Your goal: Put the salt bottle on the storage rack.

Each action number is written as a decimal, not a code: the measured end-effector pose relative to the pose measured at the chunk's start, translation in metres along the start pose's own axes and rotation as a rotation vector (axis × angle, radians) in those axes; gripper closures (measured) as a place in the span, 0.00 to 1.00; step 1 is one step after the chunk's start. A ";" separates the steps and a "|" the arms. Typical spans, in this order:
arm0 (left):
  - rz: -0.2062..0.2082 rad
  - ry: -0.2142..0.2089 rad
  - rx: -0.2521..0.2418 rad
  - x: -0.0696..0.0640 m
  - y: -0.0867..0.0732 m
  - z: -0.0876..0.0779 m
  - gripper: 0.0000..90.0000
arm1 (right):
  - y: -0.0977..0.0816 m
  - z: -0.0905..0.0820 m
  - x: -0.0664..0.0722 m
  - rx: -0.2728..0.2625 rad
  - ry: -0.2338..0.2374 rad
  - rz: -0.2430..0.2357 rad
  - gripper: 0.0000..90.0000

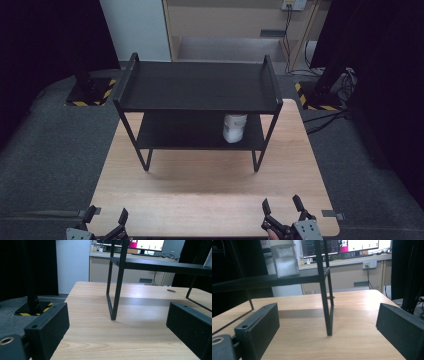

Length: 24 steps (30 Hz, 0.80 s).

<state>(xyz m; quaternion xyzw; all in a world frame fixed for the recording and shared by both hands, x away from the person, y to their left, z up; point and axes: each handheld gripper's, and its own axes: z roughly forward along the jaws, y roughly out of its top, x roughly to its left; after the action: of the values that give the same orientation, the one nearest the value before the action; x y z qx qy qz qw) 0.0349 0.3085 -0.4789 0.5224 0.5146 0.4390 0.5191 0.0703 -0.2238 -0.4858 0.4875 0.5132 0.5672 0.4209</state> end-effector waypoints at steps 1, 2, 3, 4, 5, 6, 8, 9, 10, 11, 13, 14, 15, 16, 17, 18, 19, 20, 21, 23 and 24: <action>0.002 0.001 -0.001 0.000 0.000 0.001 0.04 | -0.002 -0.001 -0.002 0.000 -0.002 0.001 0.06; 0.006 0.001 -0.001 0.001 0.000 0.001 0.04 | -0.004 -0.002 -0.006 0.002 0.002 0.005 0.07; 0.012 0.000 -0.001 0.001 0.001 0.002 0.04 | -0.005 -0.002 -0.008 0.005 0.006 0.004 0.07; 0.016 -0.002 -0.003 0.002 0.001 0.003 0.04 | -0.006 -0.003 -0.009 0.006 0.006 0.003 0.07; 0.020 -0.003 -0.006 0.002 0.002 0.004 0.04 | -0.007 -0.003 -0.010 0.007 0.008 0.002 0.07; 0.024 -0.002 -0.007 0.002 0.002 0.005 0.04 | -0.008 -0.003 -0.011 0.007 0.010 0.000 0.07; 0.026 0.000 -0.011 0.003 0.003 0.007 0.04 | -0.009 -0.004 -0.012 0.009 0.013 -0.005 0.07; 0.027 0.001 -0.011 0.003 0.003 0.007 0.04 | -0.009 -0.004 -0.013 0.008 0.013 -0.004 0.07; 0.029 0.001 -0.011 0.003 0.004 0.008 0.04 | -0.010 -0.004 -0.013 0.005 0.014 0.000 0.07; 0.030 0.000 -0.012 0.004 0.004 0.008 0.04 | -0.010 -0.005 -0.014 0.002 0.013 0.002 0.07; 0.035 -0.001 -0.011 0.004 0.004 0.009 0.04 | -0.011 -0.005 -0.014 -0.002 0.008 0.001 0.07; 0.034 -0.001 -0.012 0.005 0.004 0.009 0.04 | -0.011 -0.006 -0.015 -0.005 0.009 0.005 0.07; 0.035 0.001 -0.012 0.005 0.004 0.009 0.04 | -0.011 -0.006 -0.015 -0.005 0.007 0.007 0.07; 0.035 0.002 -0.012 0.005 0.004 0.009 0.04 | -0.011 -0.006 -0.016 -0.006 0.006 0.006 0.07; 0.033 0.004 -0.012 0.006 0.004 0.009 0.04 | -0.011 -0.006 -0.016 -0.007 0.004 0.006 0.07; 0.032 0.006 -0.013 0.006 0.004 0.009 0.04 | -0.011 -0.007 -0.016 -0.007 0.002 0.007 0.07; 0.032 0.008 -0.013 0.006 0.004 0.009 0.04 | -0.011 -0.007 -0.017 -0.007 0.001 0.009 0.07; 0.032 0.010 -0.013 0.006 0.004 0.009 0.04 | -0.011 -0.007 -0.017 -0.007 0.000 0.009 0.07; 0.030 0.012 -0.013 0.007 0.004 0.009 0.04 | -0.011 -0.007 -0.017 -0.006 -0.001 0.010 0.07; 0.028 0.016 -0.013 0.007 0.004 0.009 0.04 | -0.011 -0.007 -0.018 -0.009 -0.005 0.006 0.07; 0.026 0.017 -0.013 0.007 0.004 0.010 0.04 | -0.011 -0.007 -0.019 -0.010 -0.005 0.008 0.07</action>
<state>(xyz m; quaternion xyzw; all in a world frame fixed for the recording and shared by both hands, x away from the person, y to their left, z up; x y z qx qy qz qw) 0.0452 0.3146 -0.4763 0.5220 0.5092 0.4535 0.5125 0.0659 -0.2420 -0.4994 0.4889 0.5074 0.5703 0.4223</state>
